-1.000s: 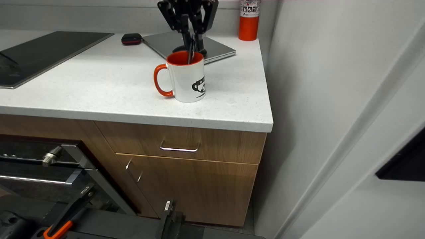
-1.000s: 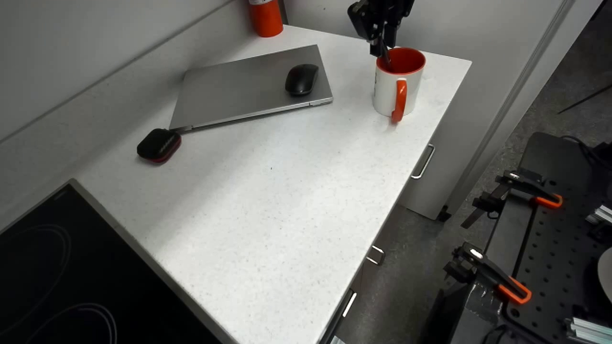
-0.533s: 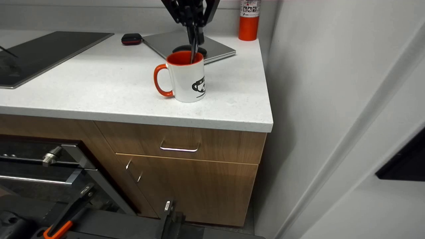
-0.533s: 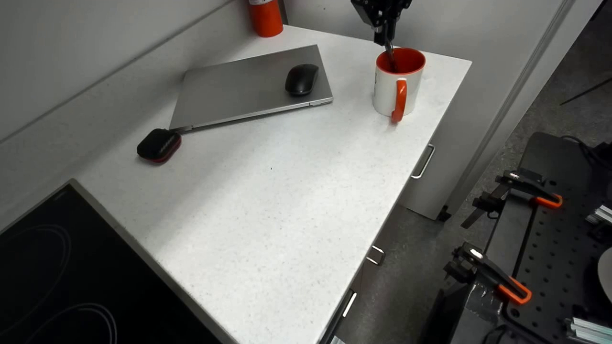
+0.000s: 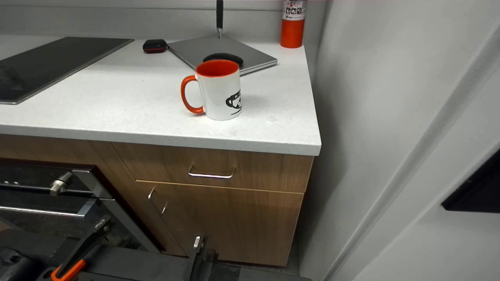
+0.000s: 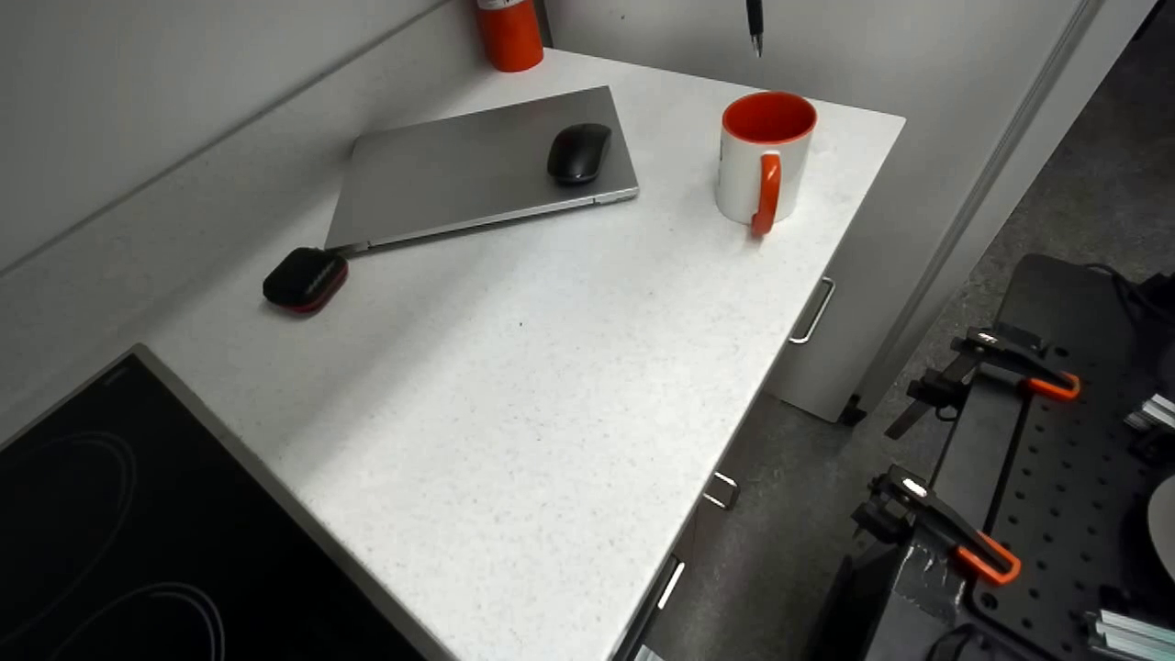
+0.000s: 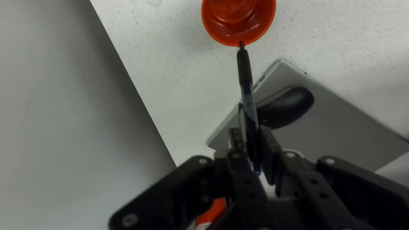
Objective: Remove then pen from the cup
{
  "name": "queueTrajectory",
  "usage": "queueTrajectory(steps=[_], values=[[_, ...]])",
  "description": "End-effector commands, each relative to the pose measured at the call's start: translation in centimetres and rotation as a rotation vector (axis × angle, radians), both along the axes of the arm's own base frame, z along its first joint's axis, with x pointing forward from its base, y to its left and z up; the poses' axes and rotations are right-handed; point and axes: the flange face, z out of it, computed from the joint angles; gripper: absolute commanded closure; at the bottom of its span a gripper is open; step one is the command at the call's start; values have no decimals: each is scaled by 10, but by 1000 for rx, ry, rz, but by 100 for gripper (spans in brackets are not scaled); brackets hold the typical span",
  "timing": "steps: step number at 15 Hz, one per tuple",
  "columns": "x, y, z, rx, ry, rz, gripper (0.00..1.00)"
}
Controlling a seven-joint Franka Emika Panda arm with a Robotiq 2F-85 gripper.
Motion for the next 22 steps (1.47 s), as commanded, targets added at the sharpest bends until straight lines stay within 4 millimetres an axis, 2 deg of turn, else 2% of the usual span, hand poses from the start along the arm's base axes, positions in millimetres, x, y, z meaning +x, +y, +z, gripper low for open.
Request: queueTrajectory(steps=[1, 3, 6, 9, 11, 13, 16, 19, 22], values=[[-5, 42, 22, 30, -47, 142, 96], [3, 77, 9, 35, -24, 229, 96], [22, 128, -31, 30, 75, 352, 96], [43, 156, -79, 8, 174, 458, 96], [61, 162, -113, -47, 234, 481, 96], [77, 159, -141, -88, 285, 486, 96], [103, 156, -174, -104, 344, 481, 96], [123, 156, -193, -99, 356, 479, 96], [138, 151, -202, -83, 351, 459, 96]])
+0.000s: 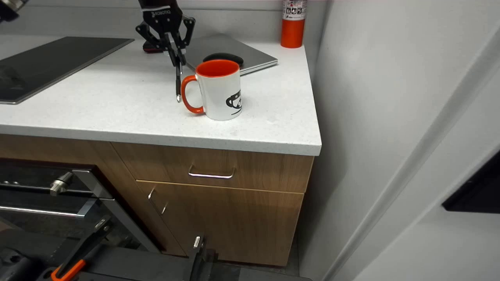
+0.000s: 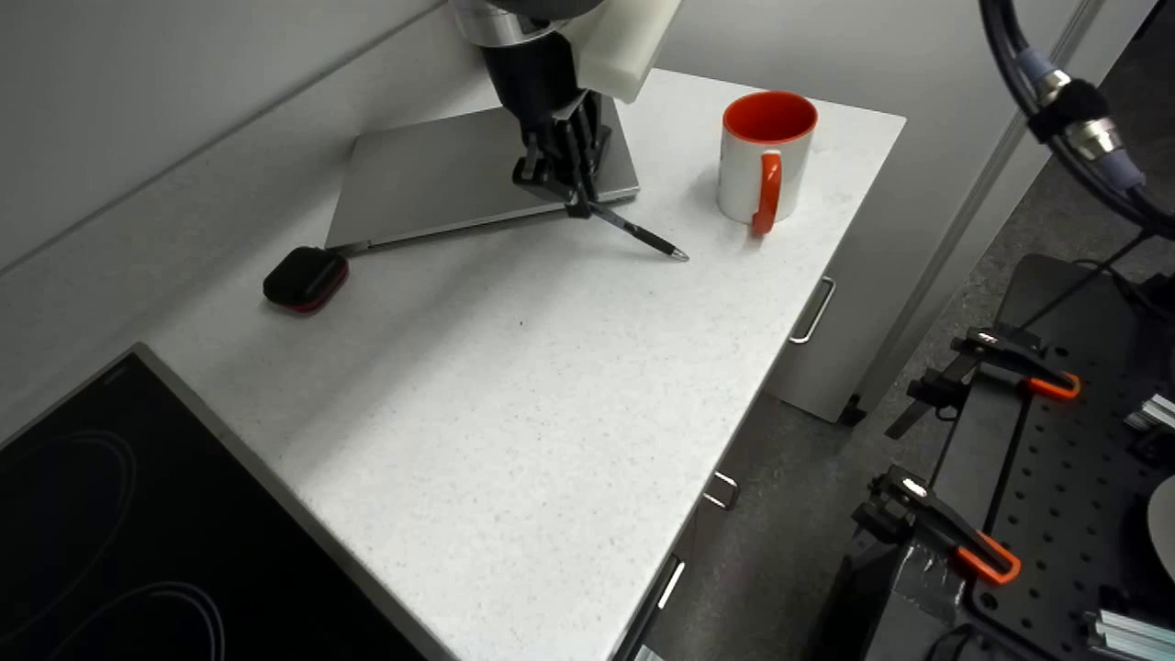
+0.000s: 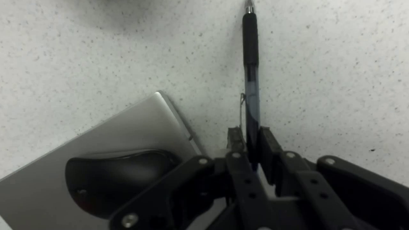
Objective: Remove then pen from the cup
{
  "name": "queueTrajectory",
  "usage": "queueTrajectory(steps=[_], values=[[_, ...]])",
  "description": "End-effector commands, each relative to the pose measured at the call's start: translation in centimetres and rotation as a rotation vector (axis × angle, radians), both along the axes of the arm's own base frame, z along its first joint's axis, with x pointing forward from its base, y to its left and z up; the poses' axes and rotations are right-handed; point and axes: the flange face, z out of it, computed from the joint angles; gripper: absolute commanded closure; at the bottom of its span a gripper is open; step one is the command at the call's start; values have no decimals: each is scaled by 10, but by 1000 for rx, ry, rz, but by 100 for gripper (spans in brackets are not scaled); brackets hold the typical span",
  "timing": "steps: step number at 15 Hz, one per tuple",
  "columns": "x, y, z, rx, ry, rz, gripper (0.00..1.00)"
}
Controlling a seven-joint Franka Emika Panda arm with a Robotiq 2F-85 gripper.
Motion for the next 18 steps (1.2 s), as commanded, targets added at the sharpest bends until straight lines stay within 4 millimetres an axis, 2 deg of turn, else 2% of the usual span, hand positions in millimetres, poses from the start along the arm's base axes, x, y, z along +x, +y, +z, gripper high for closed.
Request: queueTrajectory(steps=[1, 3, 9, 10, 18], values=[[24, -8, -7, -3, 10, -10, 58], [28, -14, -9, 0, 7, -17, 50], [33, -26, -8, 1, 3, -44, 3], [33, -27, -7, 4, 3, -47, 0], [26, -27, -8, 1, 7, -43, 0]])
